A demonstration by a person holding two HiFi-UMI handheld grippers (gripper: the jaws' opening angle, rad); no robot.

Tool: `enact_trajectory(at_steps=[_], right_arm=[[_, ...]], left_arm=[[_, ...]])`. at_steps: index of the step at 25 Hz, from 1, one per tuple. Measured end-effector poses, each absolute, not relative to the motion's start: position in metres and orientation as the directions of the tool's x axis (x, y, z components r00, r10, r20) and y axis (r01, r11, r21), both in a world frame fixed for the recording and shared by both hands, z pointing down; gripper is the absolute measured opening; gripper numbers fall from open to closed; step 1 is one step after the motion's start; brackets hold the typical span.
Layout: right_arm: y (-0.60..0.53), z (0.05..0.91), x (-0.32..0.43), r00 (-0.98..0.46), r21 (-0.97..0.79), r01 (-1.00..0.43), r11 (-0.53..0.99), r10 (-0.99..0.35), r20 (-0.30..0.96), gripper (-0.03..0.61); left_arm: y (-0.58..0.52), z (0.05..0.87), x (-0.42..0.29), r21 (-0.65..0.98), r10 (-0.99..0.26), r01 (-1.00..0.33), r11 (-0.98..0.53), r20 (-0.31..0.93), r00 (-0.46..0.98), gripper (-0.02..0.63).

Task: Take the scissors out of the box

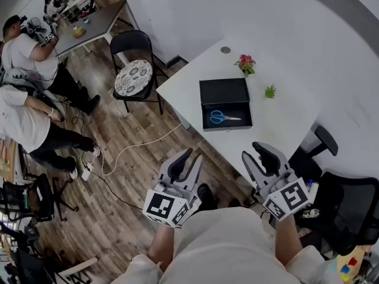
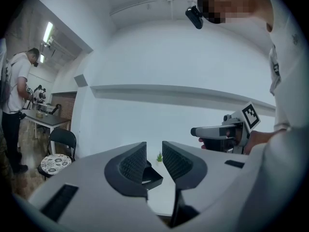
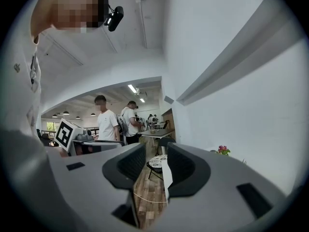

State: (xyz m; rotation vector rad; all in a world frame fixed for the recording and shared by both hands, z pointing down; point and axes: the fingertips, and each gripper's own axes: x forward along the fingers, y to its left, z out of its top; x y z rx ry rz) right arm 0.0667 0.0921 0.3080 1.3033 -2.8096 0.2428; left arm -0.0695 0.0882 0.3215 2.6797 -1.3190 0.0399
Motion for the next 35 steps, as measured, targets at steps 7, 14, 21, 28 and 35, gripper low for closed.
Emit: enact_trajectory(at_steps=[7,14,21,28,35], right_arm=[[0.067,0.320,0.043,-0.615,-0.127,-0.788,0.603,-0.779,0.119,0.149],[0.051,0.338,0.025,-0.606,-0.122,-0.795,0.594,-0.773,0.185,0.149],[0.013,0.372,0.023,-0.610,-0.118,-0.789,0.604,-0.745,0.269,0.149],[-0.026,0.412,0.015,-0.612,-0.052,-0.761,0.646,-0.689,0.388,0.147],[-0.072,0.458,0.011,-0.606,0.027,-0.699,0.715,-0.612,0.508,0.146]], left_arm=[[0.062,0.328,-0.098,0.126,-0.764,-0.770,-0.626,0.098,0.638,0.112],[0.049,0.339,-0.122,0.142,-0.760,-0.770,-0.622,0.126,0.638,0.117],[0.026,0.365,-0.128,0.174,-0.761,-0.782,-0.599,0.180,0.623,0.117],[0.008,0.375,-0.144,0.192,-0.777,-0.808,-0.557,0.225,0.588,0.117],[-0.026,0.378,-0.147,0.185,-0.791,-0.831,-0.525,0.255,0.556,0.117]])
